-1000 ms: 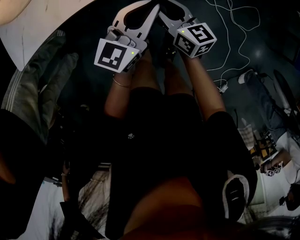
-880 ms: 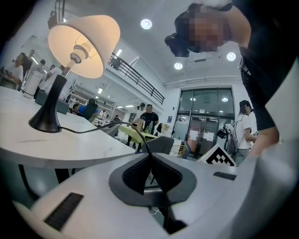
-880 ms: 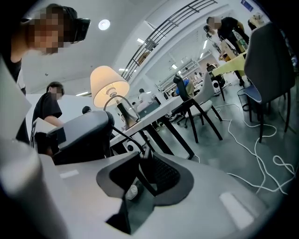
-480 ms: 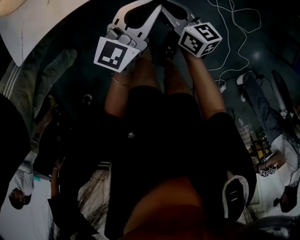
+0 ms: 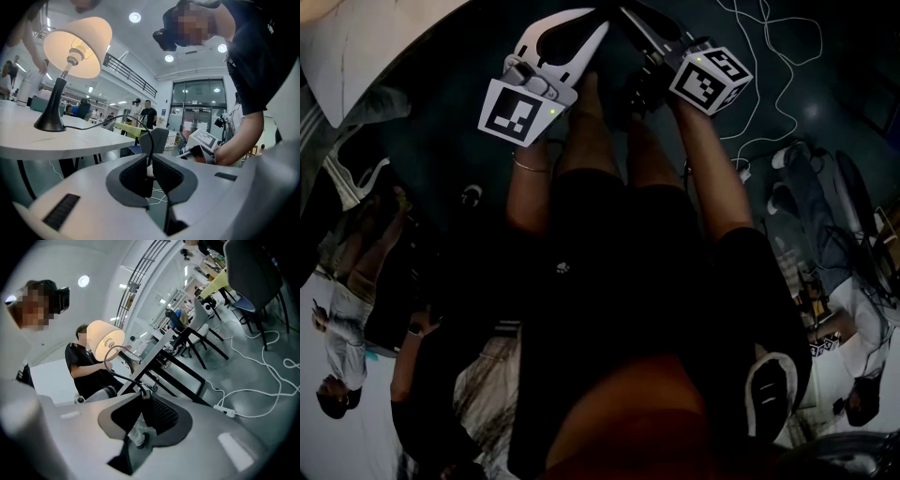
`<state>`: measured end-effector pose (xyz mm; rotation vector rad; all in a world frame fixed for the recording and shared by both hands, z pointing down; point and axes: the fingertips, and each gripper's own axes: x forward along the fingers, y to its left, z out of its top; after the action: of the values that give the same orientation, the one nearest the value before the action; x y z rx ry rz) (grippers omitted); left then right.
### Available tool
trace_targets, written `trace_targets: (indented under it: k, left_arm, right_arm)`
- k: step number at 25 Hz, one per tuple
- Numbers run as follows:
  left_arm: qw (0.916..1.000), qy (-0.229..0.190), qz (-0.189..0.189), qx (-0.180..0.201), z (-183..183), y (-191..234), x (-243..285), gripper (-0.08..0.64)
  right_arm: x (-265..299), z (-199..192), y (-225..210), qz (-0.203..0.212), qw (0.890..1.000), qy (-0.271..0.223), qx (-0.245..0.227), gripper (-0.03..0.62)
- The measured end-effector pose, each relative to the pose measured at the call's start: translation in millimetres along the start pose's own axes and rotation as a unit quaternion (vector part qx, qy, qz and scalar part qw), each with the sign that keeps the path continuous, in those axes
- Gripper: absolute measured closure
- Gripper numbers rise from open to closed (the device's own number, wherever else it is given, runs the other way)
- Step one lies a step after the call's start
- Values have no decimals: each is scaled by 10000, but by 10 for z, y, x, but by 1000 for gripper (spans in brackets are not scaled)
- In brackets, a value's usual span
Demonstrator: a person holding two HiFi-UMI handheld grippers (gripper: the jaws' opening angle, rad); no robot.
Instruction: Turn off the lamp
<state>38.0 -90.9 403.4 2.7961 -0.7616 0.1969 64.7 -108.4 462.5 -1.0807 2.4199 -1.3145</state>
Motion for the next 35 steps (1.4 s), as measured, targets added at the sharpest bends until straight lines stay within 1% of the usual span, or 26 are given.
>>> trace_targets:
  k: [2, 4, 6, 8, 14, 16, 19, 21, 23, 26, 28, 32, 35]
  left_arm:
    - [10000, 77, 33, -17, -24, -24, -161, 535]
    - [9997, 236, 59, -45, -132, -14, -228, 535]
    - [9991, 416, 86, -68, -313, 59, -145, 535]
    - [9986, 501, 143, -72, -450, 134, -90, 531]
    - [9971, 716, 144, -213, -680, 173, -84, 523]
    - [9971, 714, 120, -215, -708, 187, -85, 523]
    - [9975, 694, 68, -73, -698, 252, -106, 523]
    - [9980, 618, 91, -21, -671, 287, -122, 523]
    - [9987, 497, 119, -65, -650, 248, -126, 523]
    - [9985, 536, 79, 90, -613, 153, -114, 524]
    - [9981, 594, 39, 156, -621, 127, -110, 530]
    - [9973, 716, -46, 179, -679, 89, -91, 537]
    - [9972, 733, -20, 119, -703, 43, -53, 537]
  right_arm:
    - [-21, 4, 134, 85, 9998, -130, 145, 527]
    - [-28, 13, 198, 203, 9993, -188, 248, 526]
    - [-10, 61, 105, 314, 9982, -247, 438, 527]
    - [8, 103, 49, 418, 9970, -293, 581, 527]
    - [17, 102, 107, 718, 9930, -322, 877, 528]
    - [27, 111, 142, 899, 9900, -353, 1027, 526]
    - [96, 98, 176, 1172, 9842, -325, 1289, 526]
    - [133, 112, 190, 1299, 9808, -347, 1411, 527]
    - [93, 142, 210, 1404, 9776, -419, 1509, 526]
    - [7, 165, 213, 1463, 9737, -528, 1665, 526]
    - [3, 162, 198, 1450, 9730, -556, 1710, 526]
    - [24, 157, 146, 1337, 9750, -654, 1653, 526]
    - [-12, 168, 103, 1182, 9787, -757, 1498, 526]
